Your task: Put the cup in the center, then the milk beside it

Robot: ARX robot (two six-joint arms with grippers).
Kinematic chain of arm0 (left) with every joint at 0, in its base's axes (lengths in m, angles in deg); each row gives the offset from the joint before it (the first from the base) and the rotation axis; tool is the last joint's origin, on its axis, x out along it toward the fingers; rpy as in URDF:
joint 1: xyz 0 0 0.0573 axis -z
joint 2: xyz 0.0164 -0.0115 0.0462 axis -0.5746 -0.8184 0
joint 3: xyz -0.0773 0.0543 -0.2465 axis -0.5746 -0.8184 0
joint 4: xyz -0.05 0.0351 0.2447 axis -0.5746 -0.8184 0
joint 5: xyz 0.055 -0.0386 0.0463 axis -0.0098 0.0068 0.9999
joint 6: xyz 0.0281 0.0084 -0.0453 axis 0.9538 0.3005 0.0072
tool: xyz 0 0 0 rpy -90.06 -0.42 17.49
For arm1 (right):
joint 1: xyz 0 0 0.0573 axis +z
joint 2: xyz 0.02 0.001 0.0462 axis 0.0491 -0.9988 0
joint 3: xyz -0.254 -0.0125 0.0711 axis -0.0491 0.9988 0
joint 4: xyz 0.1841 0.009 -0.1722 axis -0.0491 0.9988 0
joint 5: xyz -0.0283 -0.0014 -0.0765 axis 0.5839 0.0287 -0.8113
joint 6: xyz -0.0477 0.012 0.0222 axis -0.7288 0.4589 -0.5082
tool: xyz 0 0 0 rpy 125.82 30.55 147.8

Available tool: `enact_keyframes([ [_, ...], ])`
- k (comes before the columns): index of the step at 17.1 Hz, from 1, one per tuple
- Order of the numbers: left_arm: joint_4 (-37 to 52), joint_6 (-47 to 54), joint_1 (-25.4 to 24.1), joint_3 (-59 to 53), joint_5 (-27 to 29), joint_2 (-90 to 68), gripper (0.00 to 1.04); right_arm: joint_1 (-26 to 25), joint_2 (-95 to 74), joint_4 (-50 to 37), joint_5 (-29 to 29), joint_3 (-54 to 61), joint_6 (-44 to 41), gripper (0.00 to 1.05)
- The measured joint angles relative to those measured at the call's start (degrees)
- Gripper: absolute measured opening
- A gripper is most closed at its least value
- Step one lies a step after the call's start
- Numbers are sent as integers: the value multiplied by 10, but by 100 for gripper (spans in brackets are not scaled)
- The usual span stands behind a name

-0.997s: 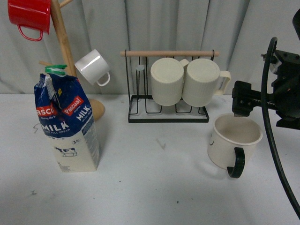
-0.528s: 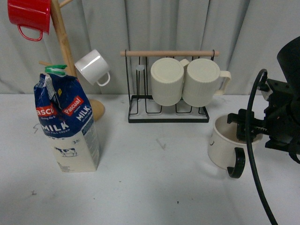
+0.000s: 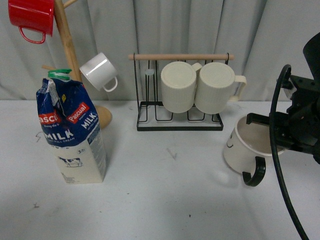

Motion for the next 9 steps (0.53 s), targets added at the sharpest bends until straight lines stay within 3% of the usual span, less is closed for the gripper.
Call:
enact_keyframes([
  [9, 0, 0, 0, 0, 0, 0, 98, 106, 15, 70, 3, -41, 0, 3],
])
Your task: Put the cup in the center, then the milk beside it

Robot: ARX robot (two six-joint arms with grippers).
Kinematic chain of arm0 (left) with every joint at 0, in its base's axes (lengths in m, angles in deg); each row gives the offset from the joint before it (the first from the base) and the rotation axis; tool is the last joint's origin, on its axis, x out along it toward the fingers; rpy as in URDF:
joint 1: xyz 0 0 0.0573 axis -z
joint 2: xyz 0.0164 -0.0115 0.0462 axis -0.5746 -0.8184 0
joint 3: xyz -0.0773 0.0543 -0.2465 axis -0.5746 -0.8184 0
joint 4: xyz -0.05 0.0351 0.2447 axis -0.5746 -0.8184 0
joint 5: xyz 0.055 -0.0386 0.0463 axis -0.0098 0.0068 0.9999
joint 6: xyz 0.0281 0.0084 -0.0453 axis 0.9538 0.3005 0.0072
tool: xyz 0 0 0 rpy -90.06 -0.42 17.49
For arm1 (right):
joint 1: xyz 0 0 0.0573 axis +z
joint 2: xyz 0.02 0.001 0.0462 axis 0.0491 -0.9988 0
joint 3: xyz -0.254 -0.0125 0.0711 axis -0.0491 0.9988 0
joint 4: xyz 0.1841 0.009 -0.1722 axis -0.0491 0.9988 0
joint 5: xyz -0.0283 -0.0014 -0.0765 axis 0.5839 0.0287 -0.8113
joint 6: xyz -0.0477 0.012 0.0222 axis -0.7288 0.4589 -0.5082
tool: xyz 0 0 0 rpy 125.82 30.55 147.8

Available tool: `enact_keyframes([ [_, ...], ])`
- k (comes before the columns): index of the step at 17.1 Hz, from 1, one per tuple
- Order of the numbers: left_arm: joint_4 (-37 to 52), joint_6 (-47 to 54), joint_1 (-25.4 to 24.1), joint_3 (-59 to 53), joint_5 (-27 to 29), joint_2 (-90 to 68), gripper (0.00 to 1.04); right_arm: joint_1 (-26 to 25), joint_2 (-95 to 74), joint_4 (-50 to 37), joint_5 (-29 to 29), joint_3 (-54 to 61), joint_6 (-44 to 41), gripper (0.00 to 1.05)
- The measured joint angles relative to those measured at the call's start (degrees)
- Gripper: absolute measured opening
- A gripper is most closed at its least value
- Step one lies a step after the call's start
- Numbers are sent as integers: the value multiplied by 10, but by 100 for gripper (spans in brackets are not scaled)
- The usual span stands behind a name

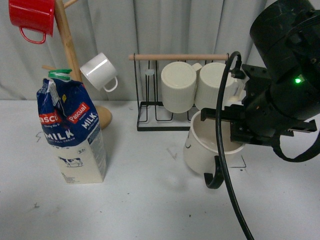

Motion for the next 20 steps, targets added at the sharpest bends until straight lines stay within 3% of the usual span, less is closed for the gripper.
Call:
enact_keyframes([
  [8, 0, 0, 0, 0, 0, 0, 98, 28, -96, 84, -1, -139, -17, 3],
  [17, 0, 0, 0, 0, 0, 0, 98, 32, -129, 148, 0, -180, -61, 3],
  [18, 0, 0, 0, 0, 0, 0, 98, 31, -130, 151, 0, -184, -66, 4],
  [20, 0, 0, 0, 0, 0, 0, 98, 31, -130, 152, 2, -194, -67, 23],
])
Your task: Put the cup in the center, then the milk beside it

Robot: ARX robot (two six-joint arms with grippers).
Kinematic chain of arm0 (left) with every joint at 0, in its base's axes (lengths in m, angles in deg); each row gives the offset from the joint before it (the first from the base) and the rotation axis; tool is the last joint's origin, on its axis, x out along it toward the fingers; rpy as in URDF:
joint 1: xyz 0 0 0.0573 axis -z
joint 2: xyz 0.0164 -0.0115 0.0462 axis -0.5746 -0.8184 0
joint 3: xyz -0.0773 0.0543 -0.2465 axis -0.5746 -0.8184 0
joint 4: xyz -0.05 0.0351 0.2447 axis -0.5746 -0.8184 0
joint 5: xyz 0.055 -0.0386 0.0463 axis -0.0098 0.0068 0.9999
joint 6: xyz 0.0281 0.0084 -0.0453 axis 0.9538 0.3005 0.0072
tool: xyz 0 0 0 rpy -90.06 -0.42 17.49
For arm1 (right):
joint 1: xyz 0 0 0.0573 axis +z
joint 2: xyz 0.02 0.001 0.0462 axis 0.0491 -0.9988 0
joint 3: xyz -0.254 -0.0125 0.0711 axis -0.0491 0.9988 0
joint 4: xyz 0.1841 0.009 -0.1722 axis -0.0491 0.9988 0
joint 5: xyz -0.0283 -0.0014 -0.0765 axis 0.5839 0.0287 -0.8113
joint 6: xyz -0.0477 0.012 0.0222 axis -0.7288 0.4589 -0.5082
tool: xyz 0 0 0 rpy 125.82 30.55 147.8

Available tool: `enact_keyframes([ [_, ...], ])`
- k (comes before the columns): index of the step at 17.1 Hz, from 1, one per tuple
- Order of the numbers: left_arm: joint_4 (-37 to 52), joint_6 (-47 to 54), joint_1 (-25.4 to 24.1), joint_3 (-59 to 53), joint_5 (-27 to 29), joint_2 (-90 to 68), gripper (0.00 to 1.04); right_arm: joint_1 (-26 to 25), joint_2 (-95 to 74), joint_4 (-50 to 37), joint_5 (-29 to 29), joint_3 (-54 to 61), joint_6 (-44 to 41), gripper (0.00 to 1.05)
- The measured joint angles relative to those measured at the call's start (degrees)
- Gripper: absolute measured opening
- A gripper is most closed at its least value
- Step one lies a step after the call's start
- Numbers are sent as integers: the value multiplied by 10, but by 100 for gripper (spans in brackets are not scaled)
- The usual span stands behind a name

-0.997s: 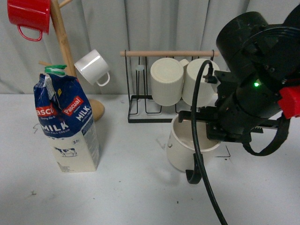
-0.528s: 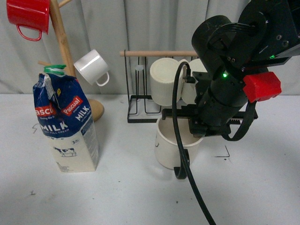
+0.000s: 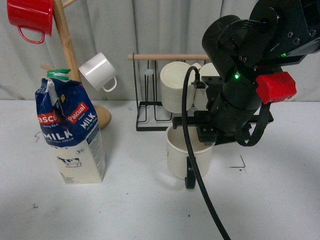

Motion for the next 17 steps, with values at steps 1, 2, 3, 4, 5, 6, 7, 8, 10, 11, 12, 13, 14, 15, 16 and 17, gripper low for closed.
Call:
enact_keyframes([
  [1, 0, 0, 0, 0, 0, 0, 98, 0, 0, -1, 2, -4, 0, 32],
  [2, 0, 0, 0, 0, 0, 0, 98, 0, 0, -1, 3, -7, 0, 37],
  [3, 0, 0, 0, 0, 0, 0, 98, 0, 0, -4, 9, -9, 0, 50],
  [4, 0, 0, 0, 0, 0, 0, 98, 0, 1, -12, 22, -8, 0, 61],
  [5, 0, 0, 0, 0, 0, 0, 98, 0, 14, -36, 46, 5, 1, 74],
  [6, 0, 0, 0, 0, 0, 0, 98, 0, 35, -56, 62, 24, 1, 83],
  [7, 0, 0, 0, 0, 0, 0, 98, -1, 58, -75, 76, 43, 3, 90],
  [8, 0, 0, 0, 0, 0, 0, 98, -2, 93, -102, 87, 68, 3, 99],
  [10, 0, 0, 0, 0, 0, 0, 98, -9, 177, -184, 109, 128, 3, 97],
  [11, 0, 0, 0, 0, 0, 0, 98, -13, 221, -230, 121, 164, 5, 98],
  [12, 0, 0, 0, 0, 0, 0, 98, -20, 269, -271, 142, 207, 5, 98],
  [13, 0, 0, 0, 0, 0, 0, 98, -27, 310, -312, 155, 251, 5, 98],
  [14, 0, 0, 0, 0, 0, 0, 98, -23, 351, -472, 56, 334, -28, 89],
  [15, 0, 0, 0, 0, 0, 0, 98, -28, 393, -569, -25, 407, -61, 80],
  [16, 0, 0, 0, 0, 0, 0, 98, -48, 457, -645, -87, 498, -92, 69],
  [17, 0, 0, 0, 0, 0, 0, 98, -88, 534, -679, -93, 576, -106, 58],
])
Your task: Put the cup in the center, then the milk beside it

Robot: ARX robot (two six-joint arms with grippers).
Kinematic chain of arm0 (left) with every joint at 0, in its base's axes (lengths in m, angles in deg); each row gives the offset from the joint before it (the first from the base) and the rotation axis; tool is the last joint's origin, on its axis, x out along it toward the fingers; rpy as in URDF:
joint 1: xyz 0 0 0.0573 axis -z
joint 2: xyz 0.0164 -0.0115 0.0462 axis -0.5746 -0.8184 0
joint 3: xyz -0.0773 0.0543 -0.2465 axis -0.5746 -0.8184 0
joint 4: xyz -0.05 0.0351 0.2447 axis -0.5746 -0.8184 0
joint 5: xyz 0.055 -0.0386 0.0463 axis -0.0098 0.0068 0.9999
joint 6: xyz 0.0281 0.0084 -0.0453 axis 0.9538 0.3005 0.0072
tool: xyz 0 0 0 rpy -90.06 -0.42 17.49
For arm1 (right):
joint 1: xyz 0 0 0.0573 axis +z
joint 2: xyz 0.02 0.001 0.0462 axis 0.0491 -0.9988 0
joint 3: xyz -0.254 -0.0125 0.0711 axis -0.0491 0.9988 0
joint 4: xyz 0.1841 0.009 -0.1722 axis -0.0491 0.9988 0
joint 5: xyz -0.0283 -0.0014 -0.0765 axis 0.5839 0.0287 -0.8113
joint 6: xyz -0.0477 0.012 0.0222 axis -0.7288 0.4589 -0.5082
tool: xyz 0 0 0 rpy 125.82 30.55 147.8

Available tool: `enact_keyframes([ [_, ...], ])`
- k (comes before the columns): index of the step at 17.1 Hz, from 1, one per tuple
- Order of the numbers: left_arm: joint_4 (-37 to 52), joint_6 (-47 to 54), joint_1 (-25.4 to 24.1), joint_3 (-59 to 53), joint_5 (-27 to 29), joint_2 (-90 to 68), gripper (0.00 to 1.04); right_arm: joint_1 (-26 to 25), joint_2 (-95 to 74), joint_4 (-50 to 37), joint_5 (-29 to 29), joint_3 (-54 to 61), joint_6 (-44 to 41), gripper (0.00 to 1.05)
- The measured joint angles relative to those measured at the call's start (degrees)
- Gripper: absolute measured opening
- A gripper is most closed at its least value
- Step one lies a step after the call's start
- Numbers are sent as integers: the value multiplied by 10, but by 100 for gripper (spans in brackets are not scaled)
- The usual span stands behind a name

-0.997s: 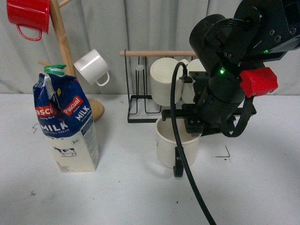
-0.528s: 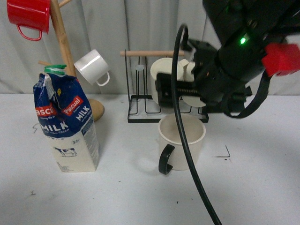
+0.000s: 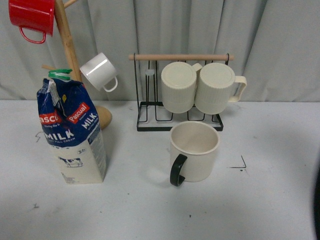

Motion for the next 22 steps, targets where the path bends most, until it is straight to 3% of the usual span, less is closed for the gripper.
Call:
enact_keyframes([
  [1, 0, 0, 0, 0, 0, 0, 98, -43, 87, 3, 20, 67, -9, 47],
  [2, 0, 0, 0, 0, -1, 0, 98, -97, 174, -14, 77, 150, -14, 34],
  [4, 0, 0, 0, 0, 0, 0, 98, -195, 390, 143, 174, 307, -20, 11],
  [5, -3, 0, 1, 0, 1, 0, 98, -121, 570, 224, 124, 316, -24, 2],
  [7, 0, 0, 1, 0, 0, 0, 98, -122, 618, 284, 112, 316, -24, 2],
  [15, 0, 0, 1, 0, 0, 0, 98, -122, 650, 320, 112, 316, -24, 2],
  [17, 0, 0, 1, 0, 0, 0, 98, -122, 704, 401, 112, 316, -24, 2],
  [22, 0, 0, 1, 0, 0, 0, 98, -122, 739, 410, 111, 315, -24, 2],
])
